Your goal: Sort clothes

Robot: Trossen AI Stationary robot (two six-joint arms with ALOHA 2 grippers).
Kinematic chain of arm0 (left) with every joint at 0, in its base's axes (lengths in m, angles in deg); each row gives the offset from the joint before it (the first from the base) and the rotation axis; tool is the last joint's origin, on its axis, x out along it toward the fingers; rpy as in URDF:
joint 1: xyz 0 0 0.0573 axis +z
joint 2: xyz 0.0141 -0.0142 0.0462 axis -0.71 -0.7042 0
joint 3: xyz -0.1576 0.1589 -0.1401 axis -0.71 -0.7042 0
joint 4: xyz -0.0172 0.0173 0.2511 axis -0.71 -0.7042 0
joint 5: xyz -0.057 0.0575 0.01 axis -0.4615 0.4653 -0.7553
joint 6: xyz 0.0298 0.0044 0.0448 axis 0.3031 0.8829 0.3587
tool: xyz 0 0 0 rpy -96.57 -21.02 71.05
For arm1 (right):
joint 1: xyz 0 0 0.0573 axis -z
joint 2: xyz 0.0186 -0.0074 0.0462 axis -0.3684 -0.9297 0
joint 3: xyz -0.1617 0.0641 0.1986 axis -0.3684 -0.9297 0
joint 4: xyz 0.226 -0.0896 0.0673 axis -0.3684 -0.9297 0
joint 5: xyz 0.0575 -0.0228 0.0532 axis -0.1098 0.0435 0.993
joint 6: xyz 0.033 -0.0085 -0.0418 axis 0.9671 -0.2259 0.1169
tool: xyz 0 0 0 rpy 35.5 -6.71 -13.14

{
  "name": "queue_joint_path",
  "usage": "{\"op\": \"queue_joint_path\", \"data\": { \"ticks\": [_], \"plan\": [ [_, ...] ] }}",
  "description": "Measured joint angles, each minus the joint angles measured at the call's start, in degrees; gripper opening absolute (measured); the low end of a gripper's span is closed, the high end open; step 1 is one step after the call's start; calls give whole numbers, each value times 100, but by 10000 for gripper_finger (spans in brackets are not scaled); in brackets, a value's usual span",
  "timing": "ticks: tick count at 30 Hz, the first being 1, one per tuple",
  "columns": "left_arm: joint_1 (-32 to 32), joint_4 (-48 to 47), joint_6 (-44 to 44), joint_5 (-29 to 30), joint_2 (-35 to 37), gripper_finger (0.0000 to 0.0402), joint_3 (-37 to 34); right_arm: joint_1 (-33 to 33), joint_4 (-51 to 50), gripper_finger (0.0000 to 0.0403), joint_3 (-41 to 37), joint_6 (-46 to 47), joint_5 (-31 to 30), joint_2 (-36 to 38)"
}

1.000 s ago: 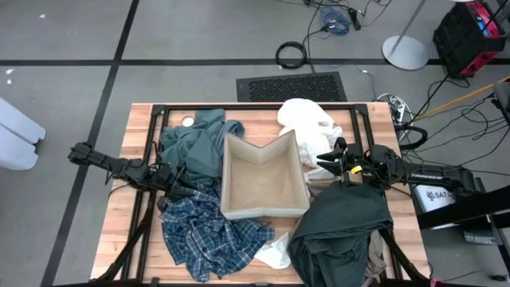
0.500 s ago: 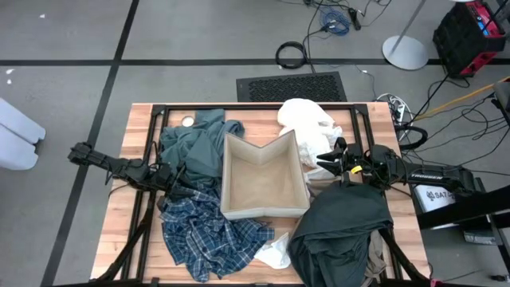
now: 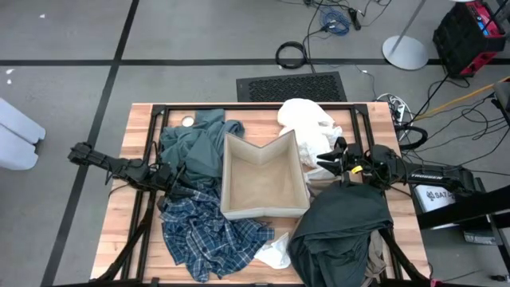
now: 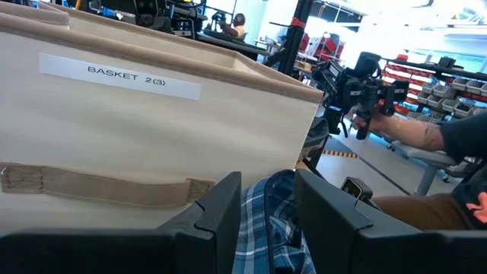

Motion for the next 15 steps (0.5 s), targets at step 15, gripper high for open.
{"op": "queue_joint_path", "data": {
  "ticks": [15],
  "plan": [
    [-2, 105, 1088, 630, -2, 132, 0, -2, -46, 112, 0, 514, 4, -4]
  ]
}}
